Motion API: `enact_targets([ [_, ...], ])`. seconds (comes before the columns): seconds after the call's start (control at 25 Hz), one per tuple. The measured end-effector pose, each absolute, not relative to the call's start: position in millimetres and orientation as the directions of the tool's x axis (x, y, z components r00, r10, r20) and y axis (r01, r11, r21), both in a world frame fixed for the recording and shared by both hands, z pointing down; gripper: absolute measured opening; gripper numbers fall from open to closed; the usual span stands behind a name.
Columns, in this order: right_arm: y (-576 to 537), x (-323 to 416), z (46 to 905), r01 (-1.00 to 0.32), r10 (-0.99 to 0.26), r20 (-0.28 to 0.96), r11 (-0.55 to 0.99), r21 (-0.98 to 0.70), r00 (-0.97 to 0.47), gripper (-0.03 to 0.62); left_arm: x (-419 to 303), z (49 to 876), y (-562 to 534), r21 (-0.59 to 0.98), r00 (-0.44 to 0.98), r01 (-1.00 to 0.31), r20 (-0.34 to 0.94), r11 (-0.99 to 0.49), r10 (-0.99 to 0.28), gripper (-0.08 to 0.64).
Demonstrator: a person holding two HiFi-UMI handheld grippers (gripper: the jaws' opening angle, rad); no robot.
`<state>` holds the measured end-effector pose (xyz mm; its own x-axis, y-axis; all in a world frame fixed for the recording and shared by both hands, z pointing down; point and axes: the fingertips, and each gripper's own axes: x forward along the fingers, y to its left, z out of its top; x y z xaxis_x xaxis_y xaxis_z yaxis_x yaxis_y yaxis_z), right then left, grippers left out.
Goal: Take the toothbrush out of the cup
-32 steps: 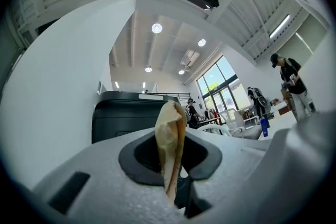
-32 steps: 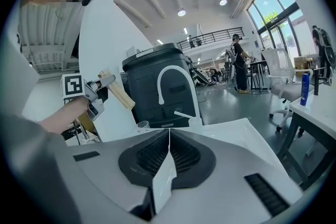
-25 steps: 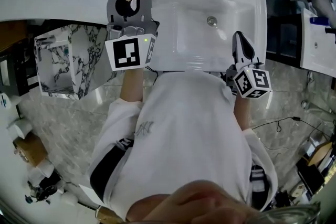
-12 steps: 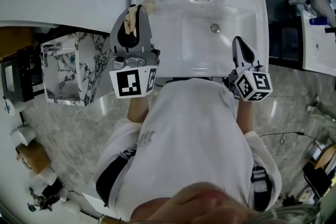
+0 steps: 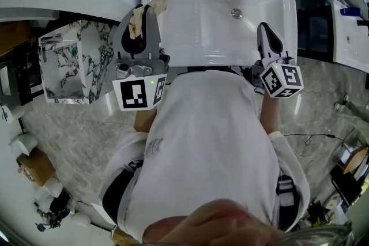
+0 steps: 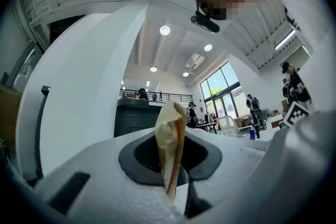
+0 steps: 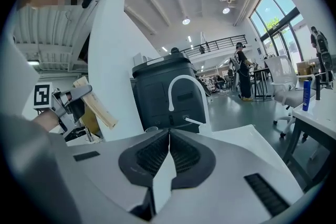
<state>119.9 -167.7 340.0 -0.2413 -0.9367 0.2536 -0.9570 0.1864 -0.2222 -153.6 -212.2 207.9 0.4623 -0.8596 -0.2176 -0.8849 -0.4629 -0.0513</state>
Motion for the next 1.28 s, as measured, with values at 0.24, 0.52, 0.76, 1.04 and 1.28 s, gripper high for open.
enact_targets([
  [0.24, -161, 122, 323, -0.962, -0.947, 0.219, 0.196, -0.191, -0.237, 0.015, -168, 208, -195, -0.045, 0.450, -0.891, -0.211, -0.451, -0.868, 0.057],
  [0.52, -148, 137, 312, -0.965, -0.954, 0.198, 0.193, -0.175, -0.226, 0.014, -168, 213, -172, -0.024, 0.427, -0.902, -0.205, -0.432, -0.881, 0.057],
  [0.76, -136, 164, 304, -0.959, -0.945, 0.204, 0.220, -0.178, -0.254, 0.015, -134, 220, -144, -0.002, 0.424, -0.903, -0.167, -0.430, -0.890, 0.057],
  [1.04, -120, 192, 310, -0.943, -0.929, 0.208, 0.265, -0.202, -0.306, 0.015, -91, 228, -112, 0.010, 0.417, -0.906, -0.138, -0.423, -0.898, 0.057],
  [1.28, -107, 216, 318, -0.934, -0.923, 0.202, 0.285, -0.217, -0.329, 0.015, -72, 240, -97, 0.023, 0.377, -0.924, -0.121, -0.382, -0.918, 0.057],
])
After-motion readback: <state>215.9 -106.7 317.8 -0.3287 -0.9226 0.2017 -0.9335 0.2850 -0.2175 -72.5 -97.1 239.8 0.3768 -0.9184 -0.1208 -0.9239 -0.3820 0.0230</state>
